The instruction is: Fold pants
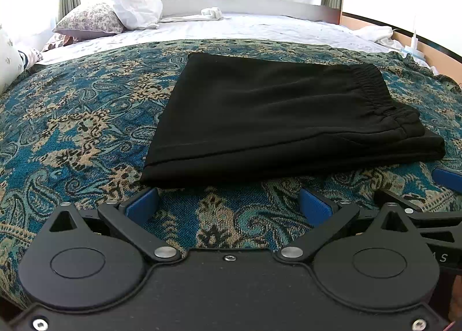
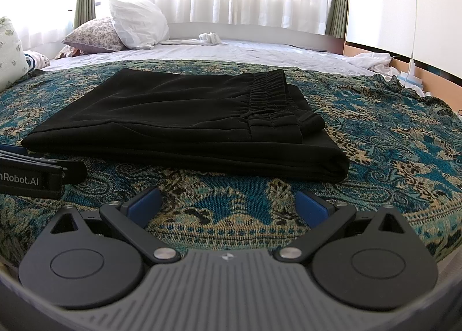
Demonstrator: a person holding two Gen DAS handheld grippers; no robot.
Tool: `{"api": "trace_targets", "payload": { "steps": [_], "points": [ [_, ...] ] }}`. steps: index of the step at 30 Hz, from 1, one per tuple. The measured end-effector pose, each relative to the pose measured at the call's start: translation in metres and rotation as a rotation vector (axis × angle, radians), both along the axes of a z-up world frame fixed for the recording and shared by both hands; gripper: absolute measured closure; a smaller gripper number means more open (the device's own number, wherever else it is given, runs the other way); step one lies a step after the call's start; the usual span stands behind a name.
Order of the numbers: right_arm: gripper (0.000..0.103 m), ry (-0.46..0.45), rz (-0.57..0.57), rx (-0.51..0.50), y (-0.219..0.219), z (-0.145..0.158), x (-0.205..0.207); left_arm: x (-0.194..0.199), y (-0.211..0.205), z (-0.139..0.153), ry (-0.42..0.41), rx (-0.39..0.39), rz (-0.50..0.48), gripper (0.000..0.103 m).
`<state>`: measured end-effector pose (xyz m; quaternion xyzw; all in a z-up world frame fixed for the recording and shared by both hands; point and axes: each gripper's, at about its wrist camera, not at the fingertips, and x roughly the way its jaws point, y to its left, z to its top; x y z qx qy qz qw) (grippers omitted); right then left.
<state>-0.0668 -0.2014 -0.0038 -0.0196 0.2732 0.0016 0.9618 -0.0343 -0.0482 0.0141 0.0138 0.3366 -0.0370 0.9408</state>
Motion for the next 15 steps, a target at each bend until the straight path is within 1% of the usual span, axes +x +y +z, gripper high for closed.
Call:
{"api": "trace_targets", "payload": {
  "steps": [15],
  "points": [
    [0.0,-0.004,-0.003,0.0,0.0005,0.0003,-0.0005,0.0,0.0001,0.0001,-0.001,0.0,0.0,0.0]
  ]
}}
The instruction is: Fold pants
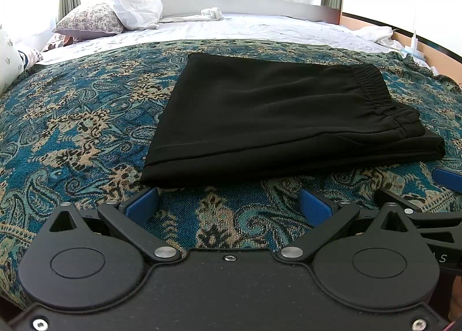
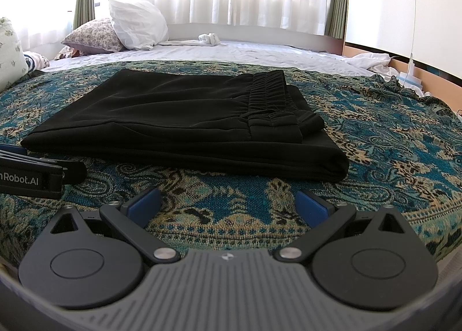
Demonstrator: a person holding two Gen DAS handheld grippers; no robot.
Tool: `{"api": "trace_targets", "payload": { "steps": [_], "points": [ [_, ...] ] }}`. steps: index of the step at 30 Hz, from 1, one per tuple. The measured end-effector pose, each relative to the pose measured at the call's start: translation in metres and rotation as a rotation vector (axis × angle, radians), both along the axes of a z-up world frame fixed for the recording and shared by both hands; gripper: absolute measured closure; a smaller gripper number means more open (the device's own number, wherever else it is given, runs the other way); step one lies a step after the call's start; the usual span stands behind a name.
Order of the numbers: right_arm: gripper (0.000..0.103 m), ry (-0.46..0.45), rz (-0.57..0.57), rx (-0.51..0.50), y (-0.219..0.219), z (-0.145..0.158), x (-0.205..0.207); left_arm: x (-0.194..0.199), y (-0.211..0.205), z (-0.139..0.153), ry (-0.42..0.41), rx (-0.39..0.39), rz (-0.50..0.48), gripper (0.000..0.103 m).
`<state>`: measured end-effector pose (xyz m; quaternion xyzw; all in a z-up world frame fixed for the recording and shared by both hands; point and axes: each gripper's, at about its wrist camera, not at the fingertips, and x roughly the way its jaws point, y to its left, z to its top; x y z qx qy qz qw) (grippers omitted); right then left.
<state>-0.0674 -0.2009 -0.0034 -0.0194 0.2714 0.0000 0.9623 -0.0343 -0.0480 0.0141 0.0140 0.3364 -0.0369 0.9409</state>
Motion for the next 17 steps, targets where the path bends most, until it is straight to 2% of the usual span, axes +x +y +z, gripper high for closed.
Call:
{"api": "trace_targets", "payload": {
  "steps": [17],
  "points": [
    [0.0,-0.001,0.0,0.0,0.0,-0.0002,0.0001,-0.0029,-0.0016,-0.0001,-0.011,0.0,-0.004,0.0]
  ]
}}
